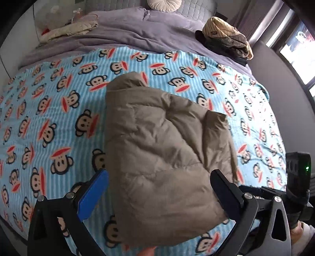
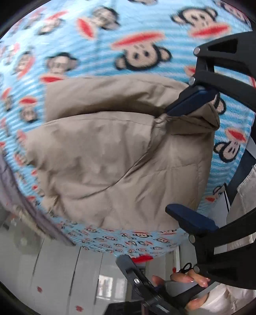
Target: Fold large clothes
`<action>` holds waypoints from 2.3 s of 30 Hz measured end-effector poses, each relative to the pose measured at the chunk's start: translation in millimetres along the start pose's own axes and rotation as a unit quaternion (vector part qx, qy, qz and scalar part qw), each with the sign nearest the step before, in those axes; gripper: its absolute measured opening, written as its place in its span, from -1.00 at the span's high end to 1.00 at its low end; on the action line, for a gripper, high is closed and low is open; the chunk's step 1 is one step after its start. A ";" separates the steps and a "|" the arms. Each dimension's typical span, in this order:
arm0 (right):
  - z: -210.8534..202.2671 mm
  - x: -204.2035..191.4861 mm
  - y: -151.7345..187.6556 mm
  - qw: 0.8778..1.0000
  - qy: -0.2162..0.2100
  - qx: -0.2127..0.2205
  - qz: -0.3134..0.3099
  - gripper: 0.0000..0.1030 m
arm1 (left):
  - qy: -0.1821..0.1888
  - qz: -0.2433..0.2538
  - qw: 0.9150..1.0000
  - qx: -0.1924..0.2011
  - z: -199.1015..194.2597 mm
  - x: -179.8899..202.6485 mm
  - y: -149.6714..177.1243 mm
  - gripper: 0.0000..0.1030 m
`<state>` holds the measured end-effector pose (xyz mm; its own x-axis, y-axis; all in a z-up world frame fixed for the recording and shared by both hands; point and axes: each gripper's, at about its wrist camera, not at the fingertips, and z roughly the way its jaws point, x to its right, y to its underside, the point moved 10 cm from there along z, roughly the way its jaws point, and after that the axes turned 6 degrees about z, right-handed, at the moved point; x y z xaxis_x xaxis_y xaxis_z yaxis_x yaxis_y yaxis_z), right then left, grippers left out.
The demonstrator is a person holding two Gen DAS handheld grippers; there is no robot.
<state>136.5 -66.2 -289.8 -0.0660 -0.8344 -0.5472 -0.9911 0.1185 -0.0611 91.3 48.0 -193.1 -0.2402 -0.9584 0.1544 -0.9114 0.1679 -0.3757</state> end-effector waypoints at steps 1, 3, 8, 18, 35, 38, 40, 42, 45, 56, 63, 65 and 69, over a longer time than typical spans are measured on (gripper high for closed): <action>-8.3 -3.8 -4.1 1.000 0.000 0.014 -0.003 -0.80 | -0.002 0.001 1.000 -0.003 0.0 1.2 -0.1 -1.00; -23.3 -6.8 -12.4 0.999 0.004 0.041 0.000 -0.98 | -0.020 0.012 1.000 -0.006 -1.4 1.3 1.5 -1.00; -58.3 -1.8 -32.5 0.992 0.068 0.109 -0.004 -1.00 | -0.024 0.019 1.000 0.007 -10.3 9.0 1.6 -1.00; -117.4 -4.6 -57.9 0.966 0.190 0.176 -0.001 -1.00 | -0.076 0.034 0.996 0.041 -39.7 9.8 -2.7 -1.00; -133.2 -46.9 -42.7 0.964 0.185 0.187 -0.023 -1.00 | -0.128 -0.021 0.991 0.029 -75.6 -16.4 15.0 -1.00; -133.1 -52.4 -41.2 0.965 0.183 0.185 -0.029 -1.00 | -0.132 -0.024 0.991 0.030 -80.3 -17.2 18.1 -1.00; -132.8 -56.3 -39.6 0.965 0.184 0.184 -0.034 -1.00 | -0.134 -0.025 0.990 0.028 -82.9 -17.5 19.5 -1.00; -131.6 -59.4 -38.2 0.965 0.185 0.182 -0.038 -1.00 | -0.137 -0.025 0.990 0.028 -86.5 -18.4 20.8 -1.00; -129.1 -63.0 -37.2 0.966 0.184 0.178 -0.043 -1.00 | -0.141 -0.028 0.989 0.034 -92.9 -20.6 19.7 -1.00; -126.1 -65.6 -37.5 0.964 0.193 0.176 -0.046 -1.00 | -0.150 -0.043 0.987 0.037 -101.0 -28.8 18.3 -1.00; -125.6 -64.6 -40.1 0.964 0.195 0.173 -0.051 -1.00 | -0.152 -0.039 0.987 0.037 -101.3 -28.9 18.5 -1.00; -125.2 -63.4 -40.3 0.965 0.195 0.171 -0.048 -1.00 | -0.153 -0.040 0.987 0.036 -101.2 -27.6 19.6 -1.00; -124.7 -62.1 -39.0 0.965 0.193 0.169 -0.046 -1.00 | -0.152 -0.041 0.987 0.036 -102.0 -26.9 19.9 -1.00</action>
<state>164.8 -86.1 -149.4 -0.0830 -0.9804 -0.1784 -0.9045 0.1493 -0.3995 45.5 100.7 -111.5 -0.0458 -0.9948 -0.0911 -0.8946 0.0814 -0.4394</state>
